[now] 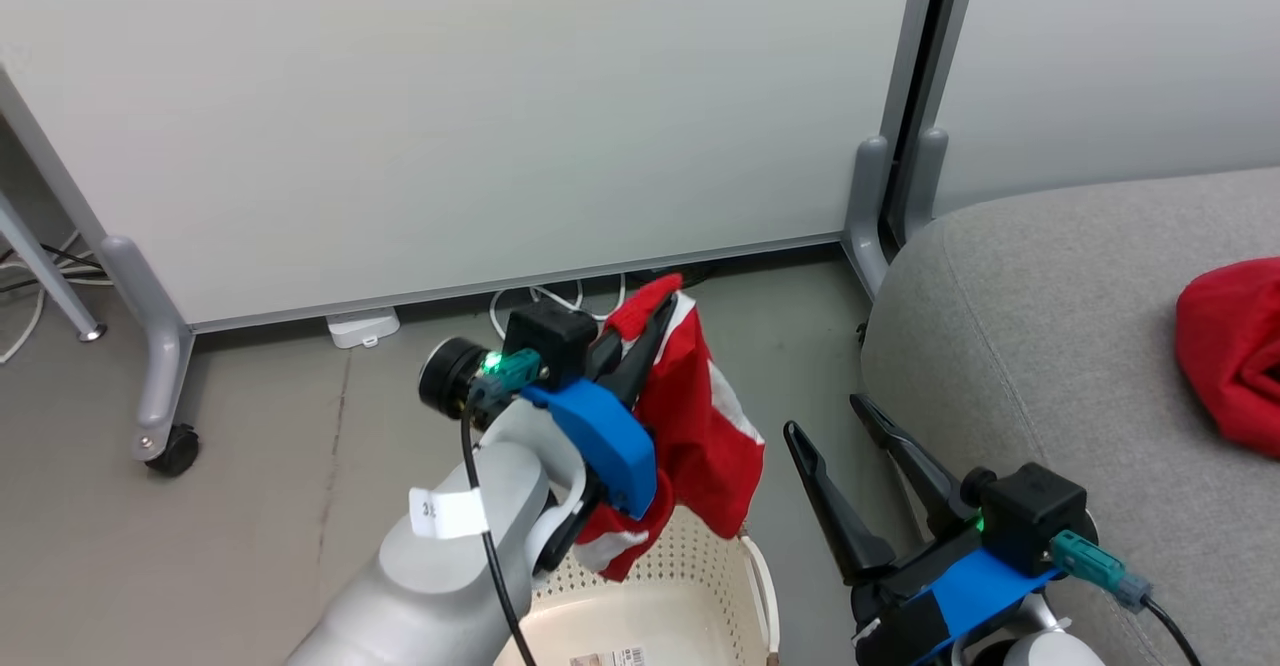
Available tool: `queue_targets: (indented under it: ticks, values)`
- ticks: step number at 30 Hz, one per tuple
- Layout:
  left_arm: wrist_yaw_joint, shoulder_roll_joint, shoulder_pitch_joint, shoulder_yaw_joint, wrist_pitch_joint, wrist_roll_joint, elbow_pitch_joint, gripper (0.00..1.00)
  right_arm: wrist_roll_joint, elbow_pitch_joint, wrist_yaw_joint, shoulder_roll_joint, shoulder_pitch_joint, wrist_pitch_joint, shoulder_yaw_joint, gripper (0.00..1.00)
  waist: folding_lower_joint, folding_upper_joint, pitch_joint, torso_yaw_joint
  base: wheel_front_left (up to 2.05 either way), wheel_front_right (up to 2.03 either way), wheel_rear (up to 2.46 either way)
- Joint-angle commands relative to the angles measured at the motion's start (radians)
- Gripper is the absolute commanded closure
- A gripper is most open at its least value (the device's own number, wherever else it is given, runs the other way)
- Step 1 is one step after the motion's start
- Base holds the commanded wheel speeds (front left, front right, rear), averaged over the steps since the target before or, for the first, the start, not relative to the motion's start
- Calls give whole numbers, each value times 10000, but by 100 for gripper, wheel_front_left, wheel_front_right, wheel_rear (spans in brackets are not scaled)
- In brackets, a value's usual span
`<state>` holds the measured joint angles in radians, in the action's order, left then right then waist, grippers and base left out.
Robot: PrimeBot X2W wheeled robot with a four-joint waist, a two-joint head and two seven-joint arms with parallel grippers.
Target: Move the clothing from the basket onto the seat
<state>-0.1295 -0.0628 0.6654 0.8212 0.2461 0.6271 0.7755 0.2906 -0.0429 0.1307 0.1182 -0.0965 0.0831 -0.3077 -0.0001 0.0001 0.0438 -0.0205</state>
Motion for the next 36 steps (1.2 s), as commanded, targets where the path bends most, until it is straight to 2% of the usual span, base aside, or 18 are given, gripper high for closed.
queue_targets:
  ticks: [1, 11, 27, 36]
  values:
    - [-16, 28, 316, 130, -70, 134, -69, 100, -13, 23, 1, -47, 198, -41, -41, 0, 1, -1, 68, -75, 0, 0, 0]
    - [-17, 115, 1154, 495, -326, 589, -283, 100, 18, 13, 1, -99, 211, -77, -140, 0, 1, -1, 102, -112, 0, 0, 0]
    - [184, 123, 1320, 1075, -140, 1211, -522, 100, 23, -39, 1, -48, 62, -124, -116, 0, 1, -1, -37, 8, 0, 0, 0]
    - [311, 124, 1363, 1328, -27, 1441, -569, 100, -47, -952, 1, 107, -820, -249, -276, 0, 1, -1, -119, -63, 0, 0, 0]
